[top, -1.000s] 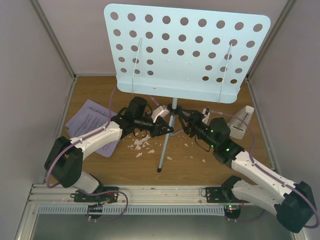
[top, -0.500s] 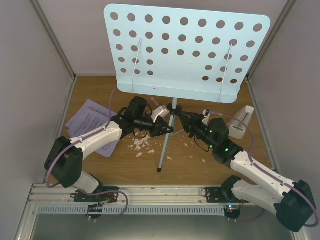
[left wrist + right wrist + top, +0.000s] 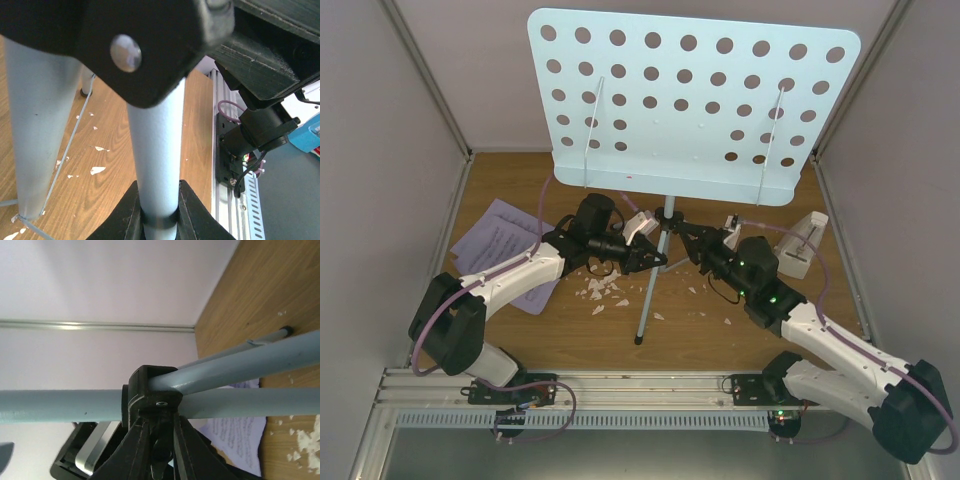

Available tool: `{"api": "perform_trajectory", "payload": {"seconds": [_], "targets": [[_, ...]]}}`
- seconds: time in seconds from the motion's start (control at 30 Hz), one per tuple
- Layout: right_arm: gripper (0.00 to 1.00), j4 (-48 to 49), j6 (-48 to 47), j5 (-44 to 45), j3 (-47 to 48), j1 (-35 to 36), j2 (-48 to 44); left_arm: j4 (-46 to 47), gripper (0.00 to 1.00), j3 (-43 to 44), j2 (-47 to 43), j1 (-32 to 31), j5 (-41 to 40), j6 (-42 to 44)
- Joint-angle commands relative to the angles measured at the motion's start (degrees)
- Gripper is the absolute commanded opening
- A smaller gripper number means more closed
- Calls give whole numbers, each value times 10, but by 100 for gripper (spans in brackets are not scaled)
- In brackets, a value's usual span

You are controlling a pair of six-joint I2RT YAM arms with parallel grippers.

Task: Pack up the instrument practice props

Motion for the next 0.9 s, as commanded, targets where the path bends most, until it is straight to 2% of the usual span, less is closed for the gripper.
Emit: {"api": "perform_trajectory", "payload": {"seconds": [0.0, 0.17, 0.4, 0.57, 0.67, 0.73, 0.87], "targets": [[0, 16, -137, 39, 0, 8, 2, -11, 0, 7, 3, -8, -16, 31], [0, 20, -293, 78, -12, 16, -5, -11, 0, 7, 4, -8, -15, 31], [1, -7, -516, 73, 0, 26, -11, -11, 0, 7, 6, -8, -15, 31], [16, -66, -592, 94, 16, 27, -31, -11, 0, 6, 7, -8, -15, 31], [34, -83, -614, 66, 23, 27, -57, -11, 0, 6, 7, -8, -16, 31], [52, -95, -620, 37, 20, 26, -81, -11, 0, 6, 7, -8, -18, 31], [64, -114, -610, 20, -19, 12, -143, -10, 3, 6, 10, -8, -16, 31]]}}
